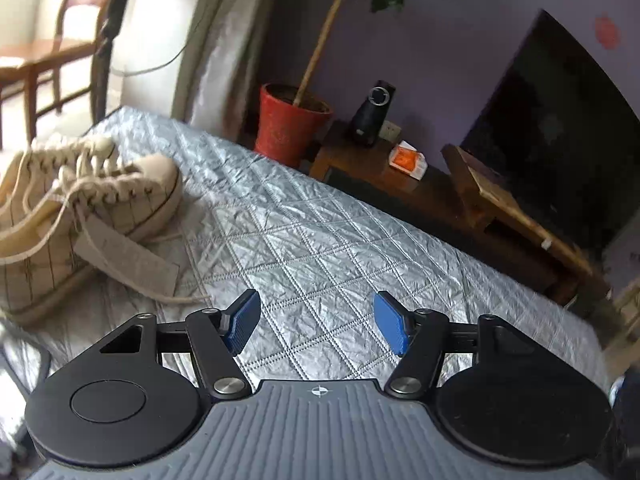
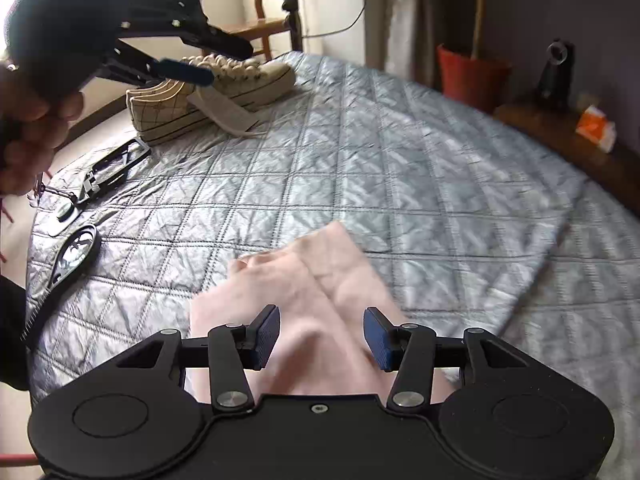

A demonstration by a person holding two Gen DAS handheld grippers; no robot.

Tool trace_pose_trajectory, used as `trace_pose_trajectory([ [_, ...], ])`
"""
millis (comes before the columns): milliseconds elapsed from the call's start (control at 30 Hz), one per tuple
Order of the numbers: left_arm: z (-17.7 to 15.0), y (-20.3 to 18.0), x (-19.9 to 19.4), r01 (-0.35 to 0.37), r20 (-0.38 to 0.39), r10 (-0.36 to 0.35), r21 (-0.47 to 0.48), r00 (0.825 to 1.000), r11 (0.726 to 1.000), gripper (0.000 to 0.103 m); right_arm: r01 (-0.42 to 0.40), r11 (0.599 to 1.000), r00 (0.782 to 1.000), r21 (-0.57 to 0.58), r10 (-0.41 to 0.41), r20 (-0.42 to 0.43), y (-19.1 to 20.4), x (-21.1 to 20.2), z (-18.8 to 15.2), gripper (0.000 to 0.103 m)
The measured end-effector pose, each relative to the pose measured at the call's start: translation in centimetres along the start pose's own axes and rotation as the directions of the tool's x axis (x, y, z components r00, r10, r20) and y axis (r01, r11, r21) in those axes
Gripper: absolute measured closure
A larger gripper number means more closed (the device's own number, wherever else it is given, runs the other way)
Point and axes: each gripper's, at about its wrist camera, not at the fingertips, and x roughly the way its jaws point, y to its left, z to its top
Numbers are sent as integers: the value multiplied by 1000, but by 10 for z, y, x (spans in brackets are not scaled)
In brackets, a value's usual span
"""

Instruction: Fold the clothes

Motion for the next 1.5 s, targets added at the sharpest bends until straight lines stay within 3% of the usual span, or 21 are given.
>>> trace_pose_trajectory([
  [433,0,-3,0,38,-10,-38,-16,999,999,28,-51,998,997,23,52,-56,1,53,22,58],
  [500,-1,-4,0,47,-13,-47,-14,999,999,28,-53,998,998,33,55,-42,-1,53,22,71],
  [533,-1,-5,0,53,-15,-53,-11,999,999,28,-60,997,997,42,61,-36,-2,52,21,86],
  [567,-2,-6,1,56,-17,-56,-9,998,998,28,-67,996,997,53,69,-30,-3,51,21,94],
  [733,-3,-11,1,63,-21,-63,9,998,998,27,-73,996,997,42,73,-8,0,42,16,101],
  [1000,-2,-6,1,48,-10,-49,-18,999,999,26,-97,993,984,63,86,156,-2,-9,30,101],
  [1133,-2,-7,1,52,-12,-52,-15,999,999,26,-58,997,986,60,47,161,-11,-10,42,101],
  [1433,-2,-12,6,45,-29,-45,22,999,999,23,41,977,972,212,-88,218,-29,-15,28,101],
  [1500,-5,-15,9,52,-57,-48,68,997,996,22,61,967,966,247,-120,230,-33,-17,25,94],
])
